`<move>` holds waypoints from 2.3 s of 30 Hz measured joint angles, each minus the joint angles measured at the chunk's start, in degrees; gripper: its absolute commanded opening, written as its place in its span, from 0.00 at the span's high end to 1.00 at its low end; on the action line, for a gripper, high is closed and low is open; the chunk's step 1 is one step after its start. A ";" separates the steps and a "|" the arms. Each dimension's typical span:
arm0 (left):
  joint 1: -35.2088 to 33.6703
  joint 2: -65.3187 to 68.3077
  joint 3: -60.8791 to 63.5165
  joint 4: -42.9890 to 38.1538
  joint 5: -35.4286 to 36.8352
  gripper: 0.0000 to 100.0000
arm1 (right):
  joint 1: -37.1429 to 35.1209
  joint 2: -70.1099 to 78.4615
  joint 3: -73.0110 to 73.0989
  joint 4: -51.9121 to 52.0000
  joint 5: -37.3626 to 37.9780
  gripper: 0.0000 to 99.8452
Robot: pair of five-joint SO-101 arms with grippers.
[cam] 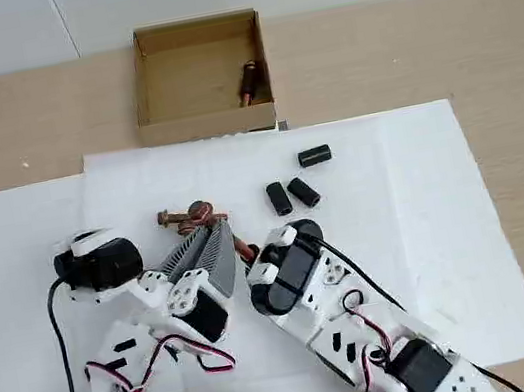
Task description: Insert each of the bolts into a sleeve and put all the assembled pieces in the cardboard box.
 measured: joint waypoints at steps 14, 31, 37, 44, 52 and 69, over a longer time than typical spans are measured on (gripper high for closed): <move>0.35 -0.18 4.75 -4.66 -3.25 0.99 | -0.18 0.09 0.00 0.00 1.23 1.00; 6.24 -0.26 4.92 4.57 -4.04 0.82 | -0.09 0.09 0.00 -2.02 3.96 1.00; 6.24 -0.26 4.92 4.57 -6.95 0.78 | -0.09 0.09 0.09 -2.02 4.04 1.00; 6.33 -0.18 1.58 7.56 -8.79 0.78 | 1.14 0.09 -0.09 -2.11 4.04 1.00; -0.88 -0.18 -1.58 11.87 -14.77 0.78 | 3.78 0.09 0.00 -2.11 4.04 1.00; -17.32 -0.26 -2.99 13.36 -26.29 1.00 | 12.92 1.14 -0.44 -2.11 -10.29 1.00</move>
